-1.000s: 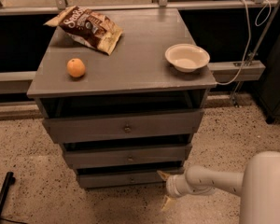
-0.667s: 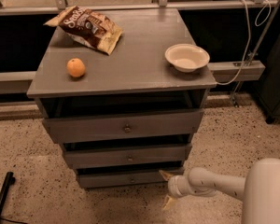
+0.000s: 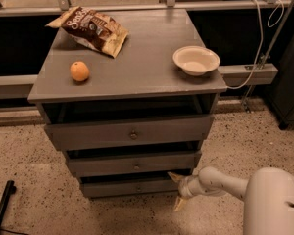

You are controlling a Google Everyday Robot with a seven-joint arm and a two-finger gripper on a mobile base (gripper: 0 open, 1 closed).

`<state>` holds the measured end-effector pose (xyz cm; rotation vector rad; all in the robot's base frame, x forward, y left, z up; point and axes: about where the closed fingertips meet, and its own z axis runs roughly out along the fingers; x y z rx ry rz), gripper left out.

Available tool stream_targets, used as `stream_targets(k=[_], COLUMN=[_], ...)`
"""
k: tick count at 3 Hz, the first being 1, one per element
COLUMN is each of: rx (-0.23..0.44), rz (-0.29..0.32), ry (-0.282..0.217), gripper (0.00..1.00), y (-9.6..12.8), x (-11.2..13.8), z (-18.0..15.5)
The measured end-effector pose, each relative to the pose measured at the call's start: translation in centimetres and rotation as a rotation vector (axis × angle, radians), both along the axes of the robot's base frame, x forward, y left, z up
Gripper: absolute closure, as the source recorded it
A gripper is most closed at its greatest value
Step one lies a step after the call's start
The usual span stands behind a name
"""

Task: Open bottom drawer

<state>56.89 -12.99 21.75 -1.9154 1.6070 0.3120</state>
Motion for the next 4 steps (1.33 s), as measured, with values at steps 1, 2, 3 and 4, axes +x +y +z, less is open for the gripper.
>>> stream_targets(k=[1,2,3,4], rx=[-0.013,-0.026,-0.039,-0.048], rz=[0.032,0.042,0.042,0.030], ry=[0.029,0.050,0.052,0.039], gripper=[0.00,0.00,0.19,0.41], y=[0.0,0.1,0.7,1.5], x=[1.7,3.2,3.8,3.8], z=[-1.2,-2.6,-3.8,-4.0])
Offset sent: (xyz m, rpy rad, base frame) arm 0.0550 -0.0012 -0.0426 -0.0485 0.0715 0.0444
